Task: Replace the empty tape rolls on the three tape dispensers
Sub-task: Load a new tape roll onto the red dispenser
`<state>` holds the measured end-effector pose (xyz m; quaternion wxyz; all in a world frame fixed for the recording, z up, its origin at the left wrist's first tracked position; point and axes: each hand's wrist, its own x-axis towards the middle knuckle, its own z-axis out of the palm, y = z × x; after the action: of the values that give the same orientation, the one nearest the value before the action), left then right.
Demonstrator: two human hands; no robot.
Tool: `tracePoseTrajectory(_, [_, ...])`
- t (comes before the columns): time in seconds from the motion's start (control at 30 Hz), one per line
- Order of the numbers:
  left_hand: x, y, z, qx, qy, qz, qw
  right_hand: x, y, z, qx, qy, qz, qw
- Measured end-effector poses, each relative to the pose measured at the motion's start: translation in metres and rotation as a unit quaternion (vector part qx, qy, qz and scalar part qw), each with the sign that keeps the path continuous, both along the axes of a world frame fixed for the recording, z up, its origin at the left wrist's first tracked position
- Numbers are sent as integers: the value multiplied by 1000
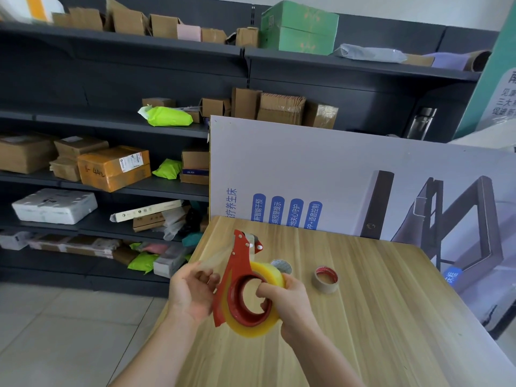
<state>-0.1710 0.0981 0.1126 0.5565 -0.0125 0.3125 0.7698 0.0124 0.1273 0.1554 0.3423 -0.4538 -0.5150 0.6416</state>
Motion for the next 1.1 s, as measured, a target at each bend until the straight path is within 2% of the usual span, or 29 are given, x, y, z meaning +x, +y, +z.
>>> tracePoseTrajectory(0.1, [-6, -3, -1, -19, -14, -8, 1000, -2, 2, 0, 2, -4, -12, 1000])
tracePoseTrajectory(0.23, [-11, -4, -6, -127, 84, -37, 988, 1, 7, 2, 17, -15, -26, 999])
tracePoseTrajectory(0.47, [-10, -7, -11, -196, 112, -100, 969, 3, 10, 6, 17, -10, -33, 999])
tracePoseTrajectory(0.77, [0, -14, -17, -164, 142, -204, 955, 11, 16, 7, 16, -6, -41, 999])
tracePoseTrajectory(0.87, [7, -15, -17, -176, 215, -219, 935, 11, 15, 7, 18, -10, -38, 999])
tracePoseTrajectory(1.0, [18, -15, -16, -196, 361, -218, 885, 11, 15, 8, 24, -17, -39, 999])
tracePoseTrajectory(1.1, [24, -15, -16, -187, 429, -162, 869, 13, 15, 8, 31, -24, -39, 998])
